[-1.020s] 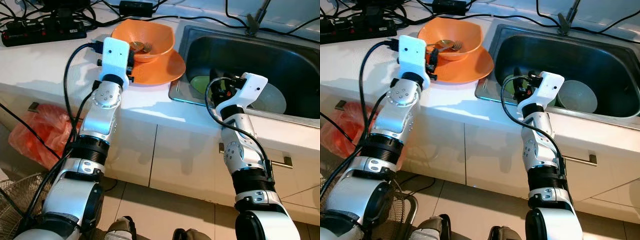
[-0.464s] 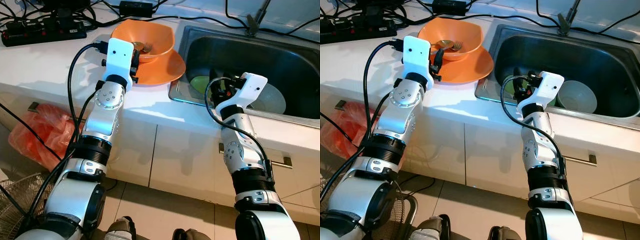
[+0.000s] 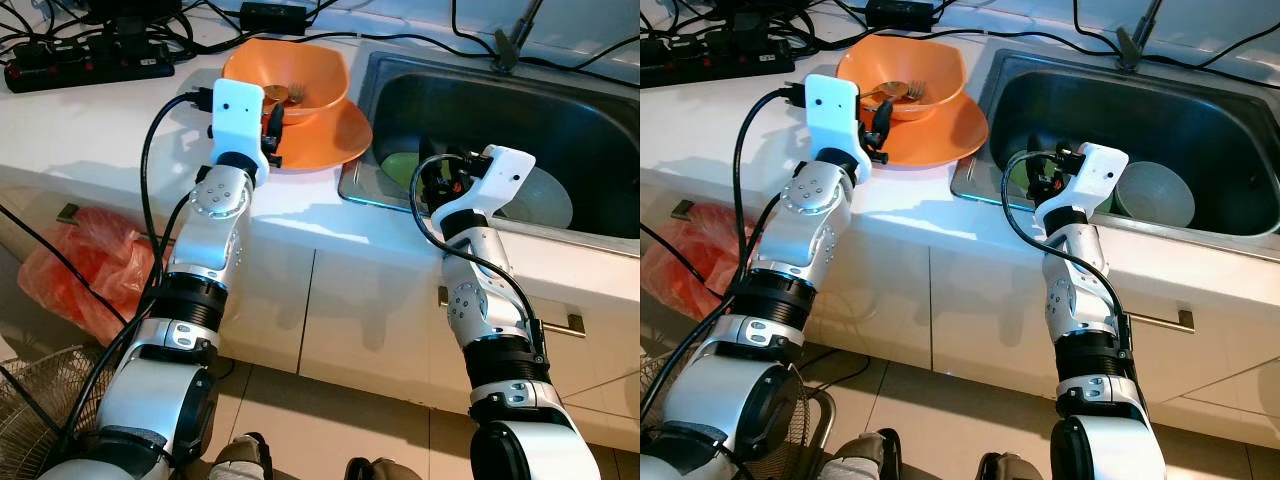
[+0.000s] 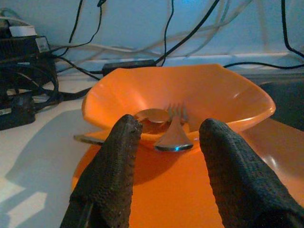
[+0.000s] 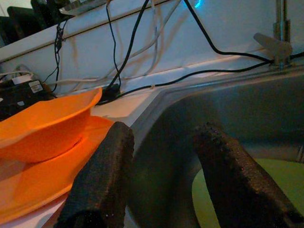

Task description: Kitchen organization

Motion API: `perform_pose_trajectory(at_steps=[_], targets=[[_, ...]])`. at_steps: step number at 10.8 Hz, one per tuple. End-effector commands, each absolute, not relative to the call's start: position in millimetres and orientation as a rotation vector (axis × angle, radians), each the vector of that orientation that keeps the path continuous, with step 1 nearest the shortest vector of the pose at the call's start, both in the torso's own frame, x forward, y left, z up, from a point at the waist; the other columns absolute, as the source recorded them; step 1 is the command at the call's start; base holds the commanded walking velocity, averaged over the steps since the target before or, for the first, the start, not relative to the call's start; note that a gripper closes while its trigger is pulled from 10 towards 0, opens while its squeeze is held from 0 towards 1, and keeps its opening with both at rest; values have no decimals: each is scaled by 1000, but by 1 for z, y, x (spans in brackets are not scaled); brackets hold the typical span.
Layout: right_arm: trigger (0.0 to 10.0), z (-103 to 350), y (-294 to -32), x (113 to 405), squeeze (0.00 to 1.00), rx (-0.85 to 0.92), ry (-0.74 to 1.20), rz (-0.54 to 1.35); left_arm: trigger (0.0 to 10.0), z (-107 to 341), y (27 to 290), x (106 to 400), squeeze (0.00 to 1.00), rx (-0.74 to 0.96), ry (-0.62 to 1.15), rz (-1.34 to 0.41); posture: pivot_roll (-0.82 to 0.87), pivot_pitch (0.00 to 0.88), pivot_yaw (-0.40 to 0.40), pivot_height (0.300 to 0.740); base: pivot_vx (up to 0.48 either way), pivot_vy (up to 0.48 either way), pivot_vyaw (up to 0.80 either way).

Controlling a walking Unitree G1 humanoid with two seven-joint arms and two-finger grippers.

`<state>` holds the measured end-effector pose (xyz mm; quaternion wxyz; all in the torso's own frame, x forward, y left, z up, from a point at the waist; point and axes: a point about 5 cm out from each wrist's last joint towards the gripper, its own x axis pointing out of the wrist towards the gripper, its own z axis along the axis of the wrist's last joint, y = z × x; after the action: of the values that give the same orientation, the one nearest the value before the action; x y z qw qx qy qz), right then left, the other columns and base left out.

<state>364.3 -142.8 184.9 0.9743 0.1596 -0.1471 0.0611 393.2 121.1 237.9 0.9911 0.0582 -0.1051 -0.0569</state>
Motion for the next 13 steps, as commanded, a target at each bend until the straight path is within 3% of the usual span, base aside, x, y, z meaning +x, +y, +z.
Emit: perform_pose_trajectory(at_steps=[1, 13], targets=[[10000, 190, -144, 367, 0, 323, -314, 128, 10000, 242, 119, 395, 0, 121, -209, -112, 69, 110, -75, 740, 0, 0, 0], [10000, 191, -145, 366, 0, 322, -316, 127, 10000, 249, 109, 405, 0, 68, -227, -120, 53, 112, -78, 740, 0, 0, 0]])
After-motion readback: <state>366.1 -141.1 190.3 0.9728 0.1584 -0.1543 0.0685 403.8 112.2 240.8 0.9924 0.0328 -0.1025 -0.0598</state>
